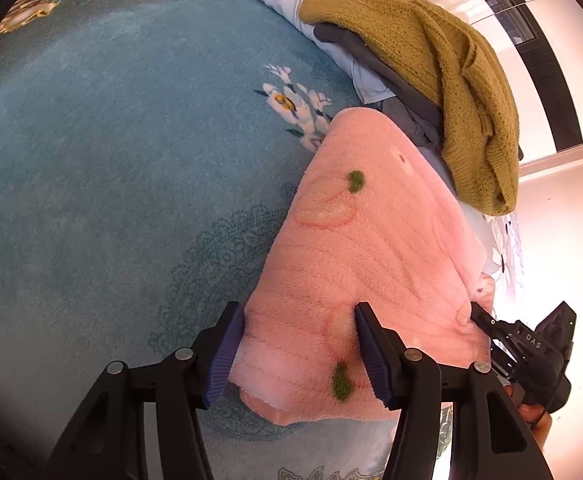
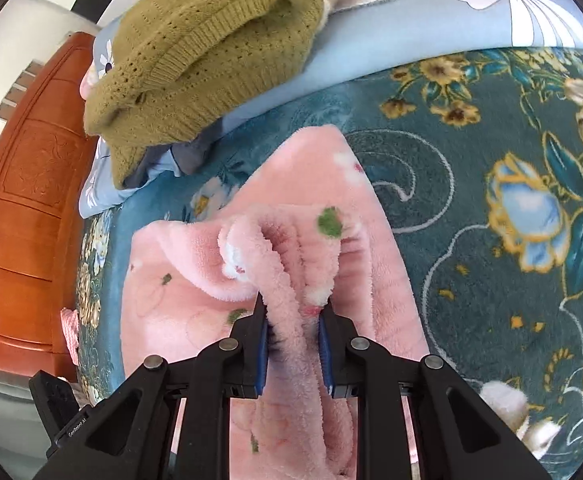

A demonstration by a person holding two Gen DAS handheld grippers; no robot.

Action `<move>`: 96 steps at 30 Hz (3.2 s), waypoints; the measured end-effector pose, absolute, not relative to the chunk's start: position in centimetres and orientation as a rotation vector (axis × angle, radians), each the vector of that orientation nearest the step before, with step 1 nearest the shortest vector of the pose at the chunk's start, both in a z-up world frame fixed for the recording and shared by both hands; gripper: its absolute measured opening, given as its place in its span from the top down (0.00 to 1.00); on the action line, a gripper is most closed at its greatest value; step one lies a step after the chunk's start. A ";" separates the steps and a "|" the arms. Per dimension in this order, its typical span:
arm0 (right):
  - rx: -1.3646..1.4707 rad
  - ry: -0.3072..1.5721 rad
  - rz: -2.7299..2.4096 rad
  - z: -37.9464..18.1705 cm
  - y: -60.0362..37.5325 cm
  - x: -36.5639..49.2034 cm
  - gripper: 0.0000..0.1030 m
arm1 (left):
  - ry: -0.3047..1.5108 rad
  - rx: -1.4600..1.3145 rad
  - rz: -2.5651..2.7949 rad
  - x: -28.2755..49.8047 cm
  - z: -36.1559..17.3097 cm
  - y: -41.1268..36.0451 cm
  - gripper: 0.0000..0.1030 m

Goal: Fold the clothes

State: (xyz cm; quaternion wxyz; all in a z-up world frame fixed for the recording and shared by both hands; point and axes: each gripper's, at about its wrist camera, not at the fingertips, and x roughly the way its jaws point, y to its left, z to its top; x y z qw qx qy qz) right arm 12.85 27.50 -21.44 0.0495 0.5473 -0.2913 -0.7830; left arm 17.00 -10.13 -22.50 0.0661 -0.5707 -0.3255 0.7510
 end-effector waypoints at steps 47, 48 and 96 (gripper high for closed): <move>1.449 -1.029 -2.191 -20.9 29.8 11.8 0.59 | -0.889 -1.606 2.370 15.2 -18.9 -7.0 0.73; 1.434 -1.003 -2.193 -20.1 29.5 11.7 0.59 | -0.893 -1.581 2.391 15.6 -18.1 -7.3 0.73; 1.197 0.190 -1.597 -14.6 -39.5 -4.5 0.59 | -1.764 -1.004 3.085 23.9 -18.5 -51.1 0.73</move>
